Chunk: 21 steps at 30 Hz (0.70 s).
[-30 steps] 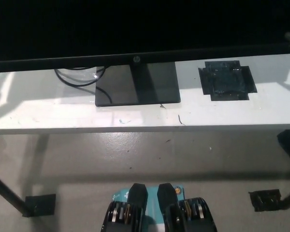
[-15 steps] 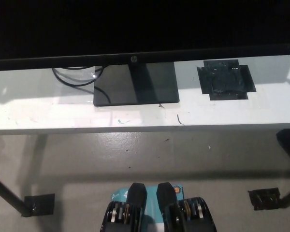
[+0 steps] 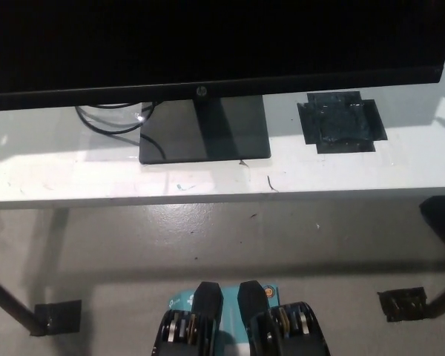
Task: The monitor is placed at the center of the table and the robot uses both its hand to grab the left and right sides of the monitor to tilt the angle of the monitor downwards
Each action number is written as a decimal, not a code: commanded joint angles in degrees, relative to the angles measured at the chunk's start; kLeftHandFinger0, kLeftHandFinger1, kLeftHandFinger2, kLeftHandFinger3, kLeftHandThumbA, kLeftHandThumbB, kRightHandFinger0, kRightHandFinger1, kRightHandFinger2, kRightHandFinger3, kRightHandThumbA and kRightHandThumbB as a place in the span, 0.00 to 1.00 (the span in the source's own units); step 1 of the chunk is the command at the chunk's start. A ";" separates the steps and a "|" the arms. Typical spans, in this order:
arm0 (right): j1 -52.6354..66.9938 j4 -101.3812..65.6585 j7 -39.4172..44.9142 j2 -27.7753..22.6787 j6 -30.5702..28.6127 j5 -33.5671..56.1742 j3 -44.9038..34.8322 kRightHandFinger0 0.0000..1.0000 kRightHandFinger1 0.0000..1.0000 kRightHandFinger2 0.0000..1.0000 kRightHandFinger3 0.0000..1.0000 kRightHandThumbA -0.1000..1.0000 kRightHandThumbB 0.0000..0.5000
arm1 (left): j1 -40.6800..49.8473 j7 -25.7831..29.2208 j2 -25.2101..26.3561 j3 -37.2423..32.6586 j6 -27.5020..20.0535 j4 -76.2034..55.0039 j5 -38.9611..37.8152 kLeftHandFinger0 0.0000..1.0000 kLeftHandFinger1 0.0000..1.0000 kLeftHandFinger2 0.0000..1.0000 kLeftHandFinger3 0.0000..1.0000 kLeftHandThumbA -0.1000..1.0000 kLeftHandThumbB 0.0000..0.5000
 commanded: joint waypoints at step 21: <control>3.01 5.74 10.25 13.37 -3.35 13.91 -21.85 1.00 1.00 1.00 1.00 1.00 1.00 | 0.53 2.28 -0.37 -2.70 -8.31 2.57 4.42 1.00 1.00 1.00 1.00 0.85 0.80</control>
